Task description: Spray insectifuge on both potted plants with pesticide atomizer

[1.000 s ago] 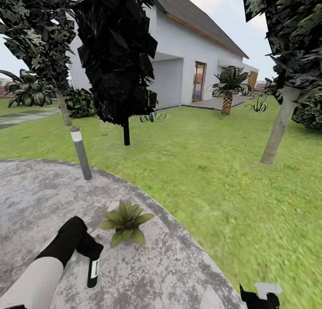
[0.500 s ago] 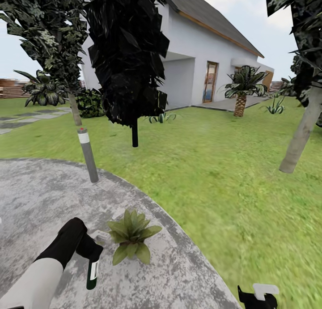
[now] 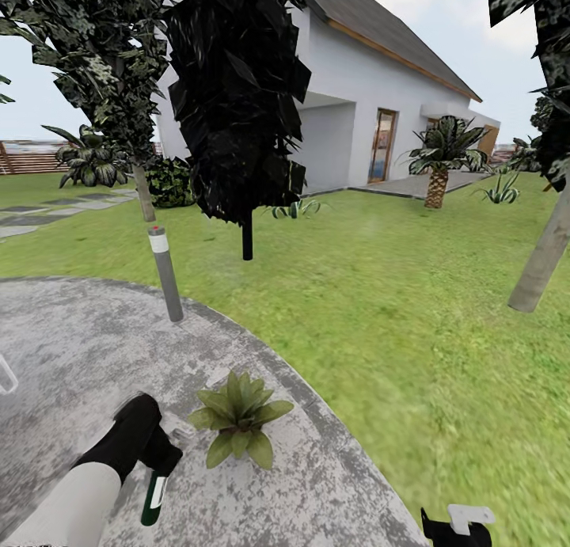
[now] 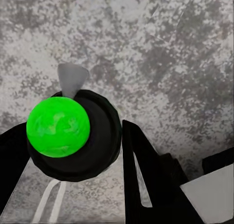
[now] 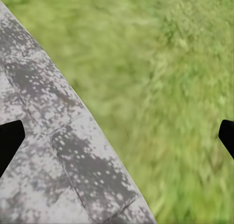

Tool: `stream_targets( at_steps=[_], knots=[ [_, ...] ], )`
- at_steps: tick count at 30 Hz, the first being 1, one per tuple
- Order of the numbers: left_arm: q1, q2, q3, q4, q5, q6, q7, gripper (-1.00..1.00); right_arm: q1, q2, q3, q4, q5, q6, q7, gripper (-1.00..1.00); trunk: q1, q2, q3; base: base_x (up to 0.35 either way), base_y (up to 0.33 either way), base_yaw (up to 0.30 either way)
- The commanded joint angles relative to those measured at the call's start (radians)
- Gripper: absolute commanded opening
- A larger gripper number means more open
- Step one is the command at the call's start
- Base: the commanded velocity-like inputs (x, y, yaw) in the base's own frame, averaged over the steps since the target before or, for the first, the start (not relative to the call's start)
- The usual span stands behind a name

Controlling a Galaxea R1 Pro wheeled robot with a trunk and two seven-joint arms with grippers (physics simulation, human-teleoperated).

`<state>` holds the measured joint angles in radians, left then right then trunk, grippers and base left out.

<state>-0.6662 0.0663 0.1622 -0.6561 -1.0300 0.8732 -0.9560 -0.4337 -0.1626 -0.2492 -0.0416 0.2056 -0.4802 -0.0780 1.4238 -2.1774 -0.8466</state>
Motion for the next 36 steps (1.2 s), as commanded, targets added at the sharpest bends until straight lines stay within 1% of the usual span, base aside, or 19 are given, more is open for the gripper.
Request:
stream_targets(
  at_steps=[1, 3, 5, 9, 13, 19, 21, 22, 23, 24, 25, 26, 28, 36],
  knots=[
    [-0.001, -0.01, 0.003, 0.016, -0.011, 0.002, 0.033, -1.0, -0.001, 0.0, -0.006, 0.001, 0.011, -0.003, -0.005, 1.0, 0.0, 0.0, -0.001, 0.0, 0.0, 0.0],
    [-0.001, -0.019, 0.005, 0.029, -0.007, 0.002, 0.083, -1.0, 0.0, 0.0, -0.005, 0.001, 0.011, -0.003, -0.005, 1.0, 0.0, 0.0, -0.001, 0.0, 0.0, 0.0],
    [-0.001, -0.021, 0.007, 0.033, -0.004, 0.003, 0.098, -1.0, 0.0, 0.0, -0.005, 0.001, 0.011, -0.003, -0.005, 1.0, 0.0, 0.0, -0.001, 0.0, 0.0, 0.0],
    [-0.001, -0.022, 0.008, 0.034, -0.001, 0.003, 0.104, -1.0, 0.0, 0.0, -0.005, 0.001, 0.011, -0.003, -0.004, 1.0, 0.0, 0.0, -0.001, 0.011, 0.0, 0.0],
    [-0.001, -0.022, 0.012, 0.035, 0.0, 0.003, 0.103, -1.0, 0.0, 0.0, -0.005, 0.002, 0.012, -0.002, -0.002, 1.0, 0.0, 0.0, -0.001, 0.177, 0.0, 0.0],
    [-0.001, -0.025, 0.013, 0.036, 0.001, 0.003, 0.102, -1.0, 0.0, 0.0, -0.005, 0.002, 0.012, -0.001, -0.002, 1.0, 0.0, 0.0, -0.001, 0.32, 0.0, 0.0],
    [-0.001, -0.023, 0.009, 0.036, 0.0, 0.001, 0.089, -1.0, 0.001, 0.0, -0.005, 0.002, 0.012, -0.001, -0.002, 1.0, 0.0, 0.0, -0.001, 0.154, 0.0, 0.0],
    [-0.001, -0.022, 0.008, 0.036, 0.0, -0.001, 0.083, -1.0, 0.001, 0.0, -0.005, 0.002, 0.012, -0.001, -0.002, 1.0, 0.0, 0.0, -0.001, 0.083, 0.0, 0.0],
    [-0.001, -0.011, 0.003, 0.037, -0.002, -0.018, 0.056, -1.0, 0.001, 0.0, -0.005, 0.002, 0.012, -0.001, -0.002, 1.0, 0.0, 0.0, -0.001, 0.022, 0.0, 0.0],
    [-0.001, -0.005, 0.003, 0.041, -0.004, -0.033, 0.051, -1.0, 0.001, 0.0, -0.005, 0.002, 0.012, -0.001, -0.002, 1.0, 0.0, 0.0, -0.001, 0.011, 0.0, 0.0],
    [-0.001, 0.0, 0.002, 0.053, -0.006, -0.047, 0.049, -1.0, 0.001, 0.0, -0.005, 0.002, 0.012, -0.001, -0.002, 1.0, 0.0, 0.0, -0.001, 0.007, 0.0, 0.0],
    [0.0, 0.009, 0.001, 0.134, -0.012, -0.089, 0.046, -1.0, 0.001, 0.0, -0.005, 0.002, 0.012, -0.001, -0.002, 1.0, 0.0, 0.0, -0.001, 0.002, 0.0, 0.0],
    [-0.001, 0.012, 0.0, 0.177, -0.017, -0.114, 0.046, -1.0, 0.001, 0.0, -0.005, 0.002, 0.012, -0.001, -0.002, 1.0, 0.0, 0.0, -0.001, 0.0, 0.0, 0.0],
    [-0.012, 0.012, 0.003, 0.181, -0.017, -0.119, 0.043, -1.0, 0.001, 0.0, -0.005, 0.002, 0.012, -0.001, -0.002, 1.0, 0.0, 0.0, -0.001, 0.0, 0.0, 0.0]
  ],
)
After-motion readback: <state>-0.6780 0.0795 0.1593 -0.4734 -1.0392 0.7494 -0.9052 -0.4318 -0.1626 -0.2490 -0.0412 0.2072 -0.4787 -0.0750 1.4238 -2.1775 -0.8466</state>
